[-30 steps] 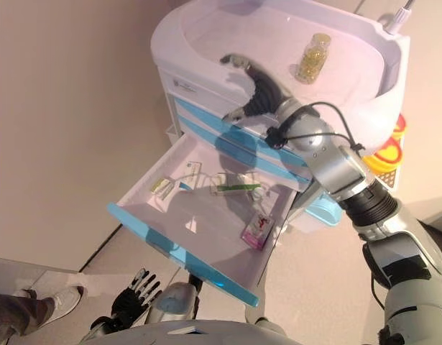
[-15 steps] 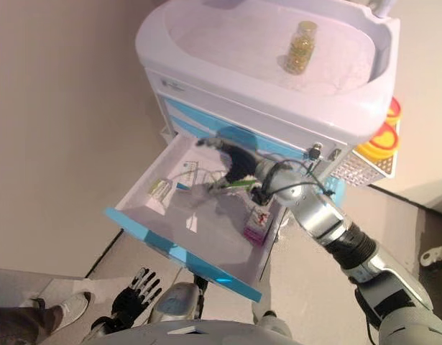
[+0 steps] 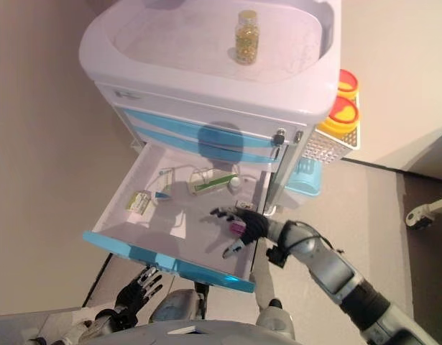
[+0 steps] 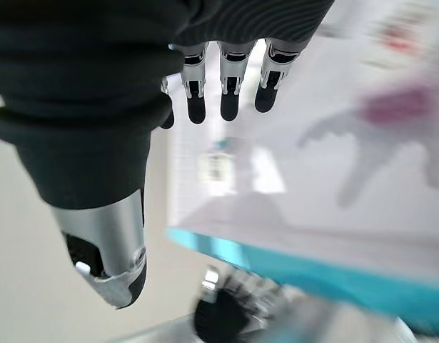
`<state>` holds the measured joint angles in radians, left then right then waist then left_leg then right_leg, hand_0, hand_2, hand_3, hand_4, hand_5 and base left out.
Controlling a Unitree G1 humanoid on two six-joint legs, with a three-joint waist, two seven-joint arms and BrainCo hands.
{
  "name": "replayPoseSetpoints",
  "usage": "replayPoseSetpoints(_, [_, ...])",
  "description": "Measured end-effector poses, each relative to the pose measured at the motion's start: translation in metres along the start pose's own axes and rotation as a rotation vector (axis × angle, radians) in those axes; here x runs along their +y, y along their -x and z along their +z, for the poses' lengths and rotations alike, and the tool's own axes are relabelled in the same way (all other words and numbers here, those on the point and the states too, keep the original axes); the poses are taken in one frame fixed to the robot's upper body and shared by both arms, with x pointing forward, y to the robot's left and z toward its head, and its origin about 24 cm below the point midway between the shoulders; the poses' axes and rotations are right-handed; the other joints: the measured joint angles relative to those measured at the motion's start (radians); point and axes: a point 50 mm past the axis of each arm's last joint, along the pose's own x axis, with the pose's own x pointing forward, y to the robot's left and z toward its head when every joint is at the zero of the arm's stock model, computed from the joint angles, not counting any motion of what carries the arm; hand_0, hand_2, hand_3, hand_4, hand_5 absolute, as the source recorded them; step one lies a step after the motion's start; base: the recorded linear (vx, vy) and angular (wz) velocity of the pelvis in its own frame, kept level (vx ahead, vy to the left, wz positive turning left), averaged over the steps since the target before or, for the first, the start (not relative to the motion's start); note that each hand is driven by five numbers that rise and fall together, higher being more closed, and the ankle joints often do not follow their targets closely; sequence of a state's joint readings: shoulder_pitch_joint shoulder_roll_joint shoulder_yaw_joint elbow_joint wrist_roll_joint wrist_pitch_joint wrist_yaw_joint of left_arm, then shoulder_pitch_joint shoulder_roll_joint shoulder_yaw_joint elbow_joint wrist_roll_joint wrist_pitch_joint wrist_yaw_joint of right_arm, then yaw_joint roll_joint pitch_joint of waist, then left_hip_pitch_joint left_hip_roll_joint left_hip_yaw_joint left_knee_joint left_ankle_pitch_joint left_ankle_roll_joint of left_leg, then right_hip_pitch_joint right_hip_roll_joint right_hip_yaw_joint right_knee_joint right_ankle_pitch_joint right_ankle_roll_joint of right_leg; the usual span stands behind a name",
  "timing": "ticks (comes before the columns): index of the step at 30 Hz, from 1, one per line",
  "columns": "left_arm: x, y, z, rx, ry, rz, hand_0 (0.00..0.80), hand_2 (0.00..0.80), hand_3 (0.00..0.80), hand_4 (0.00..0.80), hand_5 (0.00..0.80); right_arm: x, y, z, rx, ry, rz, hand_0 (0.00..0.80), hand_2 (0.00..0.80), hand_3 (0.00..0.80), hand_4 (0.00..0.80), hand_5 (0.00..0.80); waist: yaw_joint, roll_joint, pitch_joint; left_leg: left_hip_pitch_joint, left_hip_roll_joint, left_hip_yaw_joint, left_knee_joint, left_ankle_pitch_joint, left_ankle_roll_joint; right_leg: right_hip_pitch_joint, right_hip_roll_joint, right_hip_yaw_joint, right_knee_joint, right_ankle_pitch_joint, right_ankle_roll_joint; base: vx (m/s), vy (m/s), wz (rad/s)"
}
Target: Open the drawer and pick up the medicine
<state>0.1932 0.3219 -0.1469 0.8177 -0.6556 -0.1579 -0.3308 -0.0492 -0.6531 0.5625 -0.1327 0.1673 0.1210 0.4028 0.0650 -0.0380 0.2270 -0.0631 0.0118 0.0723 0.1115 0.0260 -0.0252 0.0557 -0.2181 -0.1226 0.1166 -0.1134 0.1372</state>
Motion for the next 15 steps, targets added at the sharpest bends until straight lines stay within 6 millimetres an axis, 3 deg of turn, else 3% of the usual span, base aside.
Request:
replayPoseSetpoints(5, [0.009,0.002,0.003,0.055,-0.233,0.038,0.0,0.0,0.0,0.0,0.0,0.006,0.024,-0.029,0.058,-0.122,-0.031,0.0,0.0,0.0,0.0,0.0,-0.053,0.002,0.0,0.028,0.009,0.019,-0.035,0.013,-0.006,-0.006,0.004,0.023,0.002,0.0,0.0,-0.001,-0.029,-0.15])
replayPoseSetpoints(9, [0.015,0.001,0.002,0.126,-0.496,0.071,0.0,0.0,0.0,0.0,0.0,-0.001,0.038,-0.028,-0.019,-0.226,-0.015,0.0,0.0,0.0,0.0,0.0,-0.104,0.006,-0.001,0.036,0.023,0.052,-0.058,0.024,-0.01,-0.034,0.012,0.049,0.007,0.004,0.004,0.001,-0.033,-0.27])
replayPoseSetpoints(15, [0.013,-0.008,0.007,0.196,-1.034,0.053,0.0,0.0,0.0,0.0,0.0,-0.004,0.055,-0.027,-0.107,-0.394,0.236,0.0,0.0,0.0,0.0,0.0,-0.161,0.019,0.007,0.045,0.038,0.093,-0.073,0.028,-0.019,-0.068,0.026,0.084,0.006,0.021,0.005,-0.022,-0.033,-0.29])
